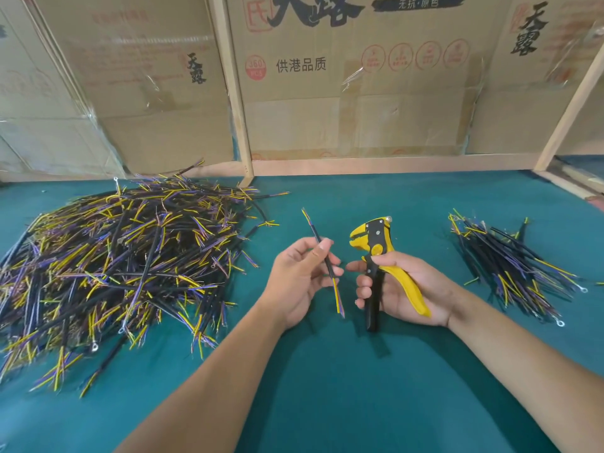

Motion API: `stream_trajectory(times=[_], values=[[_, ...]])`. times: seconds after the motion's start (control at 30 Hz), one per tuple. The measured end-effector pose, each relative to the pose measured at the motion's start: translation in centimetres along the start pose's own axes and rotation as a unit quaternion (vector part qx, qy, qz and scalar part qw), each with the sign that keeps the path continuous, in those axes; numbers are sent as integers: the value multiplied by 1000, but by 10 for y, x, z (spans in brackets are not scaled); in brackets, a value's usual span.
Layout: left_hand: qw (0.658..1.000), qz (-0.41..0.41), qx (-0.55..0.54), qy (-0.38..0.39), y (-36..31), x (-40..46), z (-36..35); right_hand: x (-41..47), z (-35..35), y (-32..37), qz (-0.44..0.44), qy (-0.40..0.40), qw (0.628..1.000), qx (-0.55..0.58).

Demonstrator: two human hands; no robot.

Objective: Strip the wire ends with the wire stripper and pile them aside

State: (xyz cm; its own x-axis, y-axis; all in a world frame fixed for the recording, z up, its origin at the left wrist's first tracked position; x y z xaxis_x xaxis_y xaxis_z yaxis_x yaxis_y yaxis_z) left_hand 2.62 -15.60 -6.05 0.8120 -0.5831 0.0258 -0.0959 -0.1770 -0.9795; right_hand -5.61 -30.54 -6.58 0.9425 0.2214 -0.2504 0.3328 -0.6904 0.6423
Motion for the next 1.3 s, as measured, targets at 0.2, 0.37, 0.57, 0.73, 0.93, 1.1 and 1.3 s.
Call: stream_trajectory(times=[0.2, 0.37, 0.57, 0.73, 0.93, 1.1, 1.3], values=[[1000, 6, 13, 23, 1, 0, -1, 1, 1, -1, 0, 14, 1000, -8], [999, 3, 30, 30, 1, 2, -4, 1, 1, 0, -4, 25, 1000, -3], [999, 5, 6, 32, 1, 7, 0, 2, -2, -1, -2, 13, 1000, -3], [999, 3, -8, 37, 1, 10, 1, 2, -5, -1, -10, 5, 1000, -10], [1000, -1, -10, 24, 3, 13, 3, 2, -3, -1, -6, 0, 1000, -17], [999, -9, 10, 33, 3, 12, 3, 3, -2, -2, -11, -5, 1000, 5], [994, -27, 74, 70, 4, 10, -3, 3, -4, -2, -15, 2, 1000, -1]])
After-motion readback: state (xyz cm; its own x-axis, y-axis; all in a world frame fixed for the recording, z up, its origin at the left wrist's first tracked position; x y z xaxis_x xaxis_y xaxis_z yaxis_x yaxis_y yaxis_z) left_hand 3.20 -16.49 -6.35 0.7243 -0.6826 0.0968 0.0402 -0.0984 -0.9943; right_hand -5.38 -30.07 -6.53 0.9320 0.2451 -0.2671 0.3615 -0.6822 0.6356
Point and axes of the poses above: each hand's wrist, its own x-axis towards the middle knuckle, its own z-axis out of the back of the hand, y = z × x, the point moved 4 cm from there along x, towards the middle knuckle, and after that the axes turned 12 degrees about x, right-handed, at the moved point
